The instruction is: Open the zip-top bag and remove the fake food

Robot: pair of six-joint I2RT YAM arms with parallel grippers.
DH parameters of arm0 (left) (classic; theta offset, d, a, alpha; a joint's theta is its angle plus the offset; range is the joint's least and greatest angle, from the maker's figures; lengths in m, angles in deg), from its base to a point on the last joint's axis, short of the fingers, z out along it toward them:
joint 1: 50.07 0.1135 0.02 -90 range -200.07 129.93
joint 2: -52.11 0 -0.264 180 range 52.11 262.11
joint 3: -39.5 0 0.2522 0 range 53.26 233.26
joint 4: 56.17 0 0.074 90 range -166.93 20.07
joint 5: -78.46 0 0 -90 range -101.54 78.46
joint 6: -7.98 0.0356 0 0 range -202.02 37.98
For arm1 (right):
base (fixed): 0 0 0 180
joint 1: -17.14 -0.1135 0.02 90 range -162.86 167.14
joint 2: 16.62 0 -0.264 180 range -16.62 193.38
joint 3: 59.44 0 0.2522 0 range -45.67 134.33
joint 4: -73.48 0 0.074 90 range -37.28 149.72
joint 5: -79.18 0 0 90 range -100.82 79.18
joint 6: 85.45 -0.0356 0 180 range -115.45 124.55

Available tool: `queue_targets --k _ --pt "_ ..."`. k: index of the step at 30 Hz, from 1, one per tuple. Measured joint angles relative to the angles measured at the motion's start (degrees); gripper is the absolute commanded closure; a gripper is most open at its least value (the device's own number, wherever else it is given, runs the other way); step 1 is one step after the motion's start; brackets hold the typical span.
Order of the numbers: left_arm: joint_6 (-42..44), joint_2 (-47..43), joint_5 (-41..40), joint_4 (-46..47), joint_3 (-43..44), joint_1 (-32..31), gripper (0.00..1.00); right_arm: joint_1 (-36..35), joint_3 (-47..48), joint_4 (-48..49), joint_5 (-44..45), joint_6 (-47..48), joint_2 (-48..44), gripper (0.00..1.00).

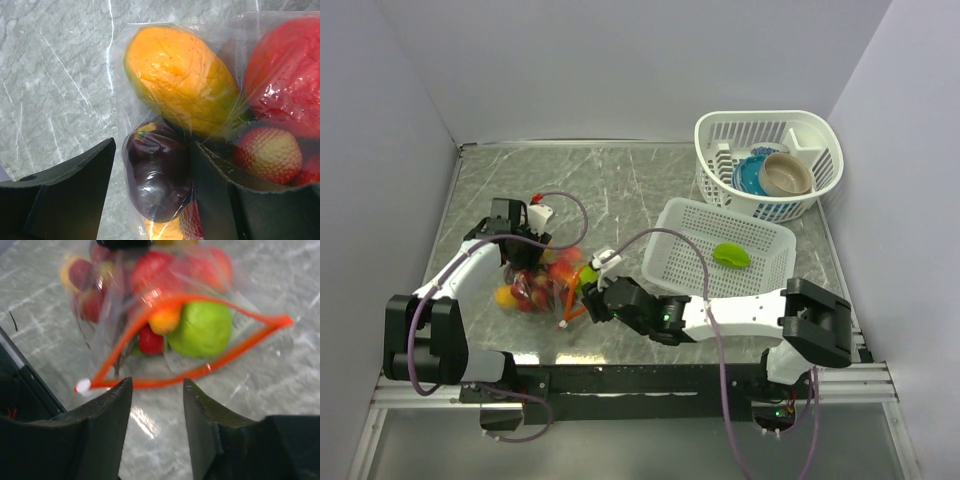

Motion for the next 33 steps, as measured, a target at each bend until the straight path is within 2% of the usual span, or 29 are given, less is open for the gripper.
queue_targets --k 1,2,3,6,9,18,26,33 --pt "0.0 0.1 0.0 0.0 0.0 0.0 0.33 0.0 0.9 0.5 0.1 0.5 0.8 0.31" --pt "0.0 0.1 0.0 0.0 0.1 0.0 0.33 0.0 1.6 1.0 0.3 1.0 1.4 0.22" --pt "0.0 0.2 0.0 0.0 0.1 0.0 0.33 0.0 2.5 1.6 0.4 1.6 2.2 0.19" --pt "0.0 0.5 0.0 0.0 0.3 0.0 0.33 0.3 4.8 2.4 0.8 2.9 4.7 0.12" --pt "0.0 0.7 0.0 0.1 0.4 0.0 0.33 0.9 6.9 2.5 0.8 3.8 7.8 0.10" --pt "1.1 0.9 -1.1 0.9 0.4 -0.1 0.33 4.3 6.9 2.5 -0.3 4.8 9.6 0.12" --pt "1.3 2.1 -1.4 2.2 0.4 -0.1 0.34 4.4 -2.9 5.1 -2.2 3.9 1.2 0.28" --pt "1.3 2.1 -1.4 2.1 0.4 -0.1 0.34 4.4 -3.0 5.2 -2.3 3.8 1.4 0.28"
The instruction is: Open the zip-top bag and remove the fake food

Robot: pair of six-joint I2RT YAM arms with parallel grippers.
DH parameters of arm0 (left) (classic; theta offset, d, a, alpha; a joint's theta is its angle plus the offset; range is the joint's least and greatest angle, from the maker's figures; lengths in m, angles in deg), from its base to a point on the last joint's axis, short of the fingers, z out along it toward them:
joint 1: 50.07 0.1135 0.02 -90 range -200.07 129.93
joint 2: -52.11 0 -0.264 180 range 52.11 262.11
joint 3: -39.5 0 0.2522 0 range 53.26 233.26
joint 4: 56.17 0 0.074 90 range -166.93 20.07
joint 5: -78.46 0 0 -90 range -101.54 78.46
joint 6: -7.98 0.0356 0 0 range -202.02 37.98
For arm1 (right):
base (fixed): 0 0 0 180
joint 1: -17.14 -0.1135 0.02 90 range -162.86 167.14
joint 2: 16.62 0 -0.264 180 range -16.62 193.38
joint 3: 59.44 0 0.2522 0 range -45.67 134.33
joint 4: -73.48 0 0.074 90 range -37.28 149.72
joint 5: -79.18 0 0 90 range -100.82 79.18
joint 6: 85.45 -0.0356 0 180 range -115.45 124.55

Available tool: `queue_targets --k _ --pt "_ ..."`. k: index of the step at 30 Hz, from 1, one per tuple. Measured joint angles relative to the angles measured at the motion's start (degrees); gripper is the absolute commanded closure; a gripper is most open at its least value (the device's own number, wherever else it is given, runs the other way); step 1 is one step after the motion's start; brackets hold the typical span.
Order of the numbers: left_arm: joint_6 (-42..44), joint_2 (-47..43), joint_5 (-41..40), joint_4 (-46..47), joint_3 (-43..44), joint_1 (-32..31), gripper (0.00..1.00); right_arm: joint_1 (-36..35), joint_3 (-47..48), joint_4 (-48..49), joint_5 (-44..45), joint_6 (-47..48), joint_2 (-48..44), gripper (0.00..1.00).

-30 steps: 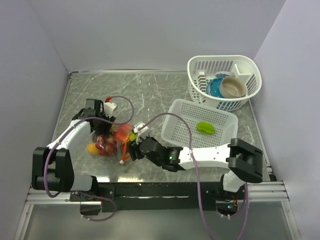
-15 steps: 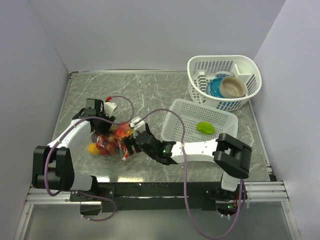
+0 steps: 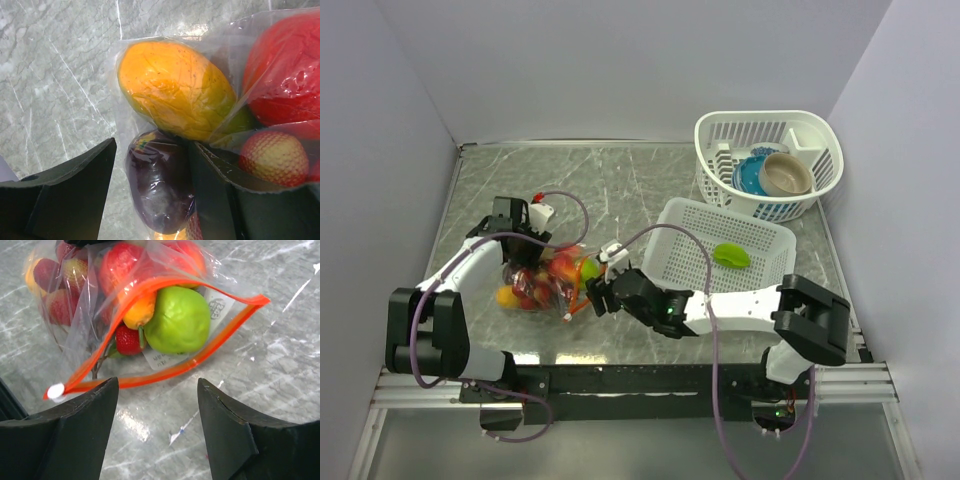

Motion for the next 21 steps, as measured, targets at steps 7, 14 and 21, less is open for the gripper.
queue_targets --k 7,14,21 --pt "0.0 0.0 -0.2 -0.2 0.1 -0.7 0.34 0.0 7.5 0.0 -0.4 2.3 7.7 0.21" --pt "0.0 0.0 -0.9 -0.4 0.1 -2.9 0.34 0.3 14.5 -0.2 -1.3 6.0 13.9 0.16" --pt "0.0 0.0 -1.7 -0.4 0.1 -3.8 0.34 0.5 19.9 -1.2 -3.6 7.3 16.9 0.17"
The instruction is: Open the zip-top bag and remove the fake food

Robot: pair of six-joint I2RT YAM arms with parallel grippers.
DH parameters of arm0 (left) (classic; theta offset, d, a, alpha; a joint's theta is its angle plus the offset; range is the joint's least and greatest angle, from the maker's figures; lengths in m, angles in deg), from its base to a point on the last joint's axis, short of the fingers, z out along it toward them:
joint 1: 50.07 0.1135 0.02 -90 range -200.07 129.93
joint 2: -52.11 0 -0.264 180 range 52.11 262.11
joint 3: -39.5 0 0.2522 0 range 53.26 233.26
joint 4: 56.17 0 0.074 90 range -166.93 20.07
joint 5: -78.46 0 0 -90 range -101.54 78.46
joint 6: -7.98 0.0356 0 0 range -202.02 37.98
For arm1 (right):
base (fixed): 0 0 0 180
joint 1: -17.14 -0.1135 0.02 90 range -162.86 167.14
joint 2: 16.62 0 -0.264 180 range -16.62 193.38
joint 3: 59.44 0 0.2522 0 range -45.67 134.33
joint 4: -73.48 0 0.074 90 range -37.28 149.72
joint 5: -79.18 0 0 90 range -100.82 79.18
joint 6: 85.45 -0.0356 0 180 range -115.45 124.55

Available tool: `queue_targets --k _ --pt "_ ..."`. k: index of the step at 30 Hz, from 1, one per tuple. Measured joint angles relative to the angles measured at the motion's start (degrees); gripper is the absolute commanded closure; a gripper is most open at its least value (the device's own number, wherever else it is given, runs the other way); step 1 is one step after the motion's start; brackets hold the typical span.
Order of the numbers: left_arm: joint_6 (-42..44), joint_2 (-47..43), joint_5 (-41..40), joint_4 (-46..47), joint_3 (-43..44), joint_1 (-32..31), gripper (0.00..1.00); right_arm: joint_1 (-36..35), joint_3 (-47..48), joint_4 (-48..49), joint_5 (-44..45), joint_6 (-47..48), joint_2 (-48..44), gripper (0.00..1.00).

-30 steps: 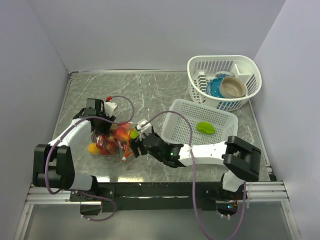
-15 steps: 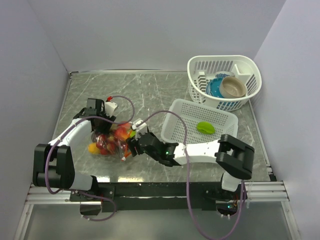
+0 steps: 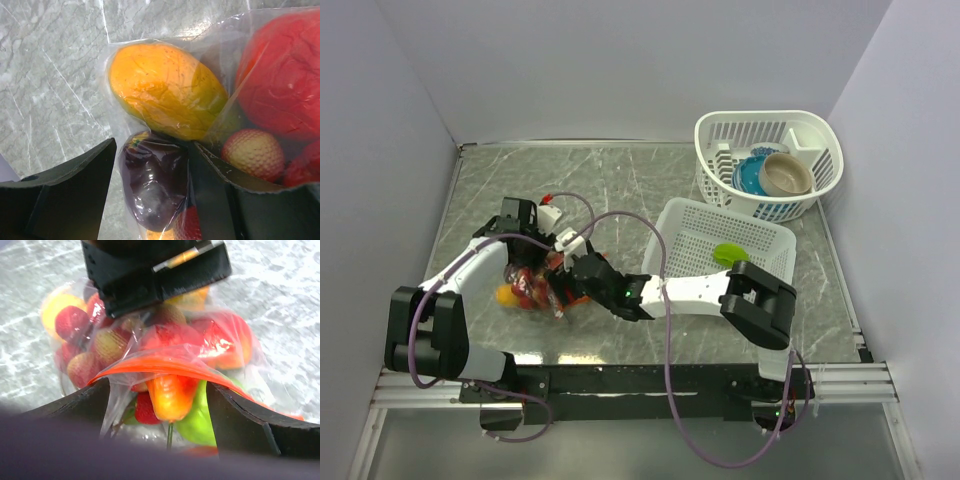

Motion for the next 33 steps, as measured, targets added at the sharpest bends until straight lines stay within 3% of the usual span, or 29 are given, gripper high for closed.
queue_targets --k 9,15,25,33 --pt "0.0 0.0 -0.4 0.0 0.0 -0.6 0.34 0.3 0.0 1.7 -3.4 -1.4 0.6 0.31" --pt "0.0 0.0 -0.5 0.0 0.0 -0.9 0.34 0.3 -4.8 4.1 -4.3 -3.0 0.6 0.25" --pt "0.0 0.0 -0.5 0.0 0.0 -1.2 0.35 0.3 -5.2 5.2 -2.6 -2.4 0.6 0.17" --pt "0.1 -0.1 -0.9 -0.4 0.0 -1.2 0.35 0.3 3.0 2.6 0.1 0.9 6.4 0.35"
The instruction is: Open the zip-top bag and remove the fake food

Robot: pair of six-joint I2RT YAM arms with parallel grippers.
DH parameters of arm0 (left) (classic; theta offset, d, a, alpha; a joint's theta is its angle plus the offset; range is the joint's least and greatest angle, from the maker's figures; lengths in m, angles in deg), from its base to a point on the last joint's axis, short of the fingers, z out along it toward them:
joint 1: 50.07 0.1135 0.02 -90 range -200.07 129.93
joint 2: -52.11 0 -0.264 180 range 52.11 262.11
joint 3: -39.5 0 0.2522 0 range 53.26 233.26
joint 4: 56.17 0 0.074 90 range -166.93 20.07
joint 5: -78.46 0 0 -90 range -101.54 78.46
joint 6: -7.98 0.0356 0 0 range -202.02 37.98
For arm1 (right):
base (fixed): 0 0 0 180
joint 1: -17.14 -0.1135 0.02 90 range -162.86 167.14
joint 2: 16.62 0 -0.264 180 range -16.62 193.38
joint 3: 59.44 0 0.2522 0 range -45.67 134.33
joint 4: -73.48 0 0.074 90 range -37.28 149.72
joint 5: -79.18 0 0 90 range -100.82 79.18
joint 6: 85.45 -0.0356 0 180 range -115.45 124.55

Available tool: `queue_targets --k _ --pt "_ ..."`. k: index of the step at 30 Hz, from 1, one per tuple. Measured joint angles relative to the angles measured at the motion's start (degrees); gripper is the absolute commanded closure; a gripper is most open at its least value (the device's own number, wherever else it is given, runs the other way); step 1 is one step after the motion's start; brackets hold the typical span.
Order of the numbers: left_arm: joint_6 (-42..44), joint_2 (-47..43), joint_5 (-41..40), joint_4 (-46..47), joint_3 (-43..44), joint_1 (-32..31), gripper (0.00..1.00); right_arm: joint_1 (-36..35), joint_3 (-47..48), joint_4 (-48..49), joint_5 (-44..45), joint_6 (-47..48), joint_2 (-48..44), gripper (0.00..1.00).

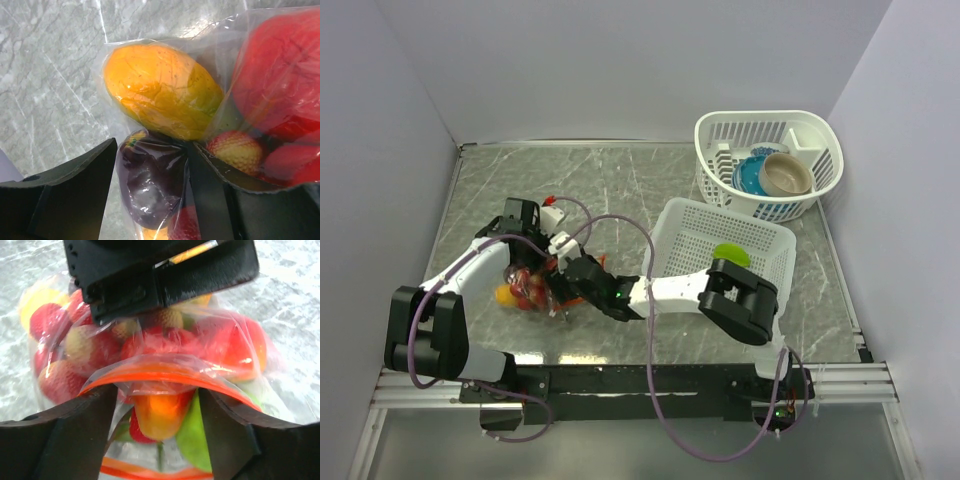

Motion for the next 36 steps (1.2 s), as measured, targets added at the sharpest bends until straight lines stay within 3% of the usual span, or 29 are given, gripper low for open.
queue_targets --k 2,10,21,25,31,36 --pt "0.2 0.0 -0.4 0.0 0.0 0.0 0.35 0.1 1.2 -0.3 0.0 0.2 1.1 0.46" --pt "0.7 -0.1 -0.9 -0.2 0.0 -0.1 0.35 0.1 -2.6 0.5 -1.4 -1.6 -1.3 0.71" --pt "0.2 0.1 1.4 -1.0 0.0 -1.0 0.36 0.0 -20.7 -3.9 -1.4 -6.9 -22.3 0.69" --pt "-0.1 0.4 2.3 -1.1 0.0 -1.3 0.36 0.0 -22.2 -9.0 0.3 -8.2 -27.7 0.65" --pt "0.0 0.6 0.8 -0.4 -0.1 -0.7 0.36 -0.6 -22.7 -19.2 5.9 -10.2 -32.9 0.77" --pt "0.2 0.6 0.4 0.5 -1.0 -0.7 0.36 -0.7 -22.9 -26.0 15.0 -11.5 -38.1 0.77"
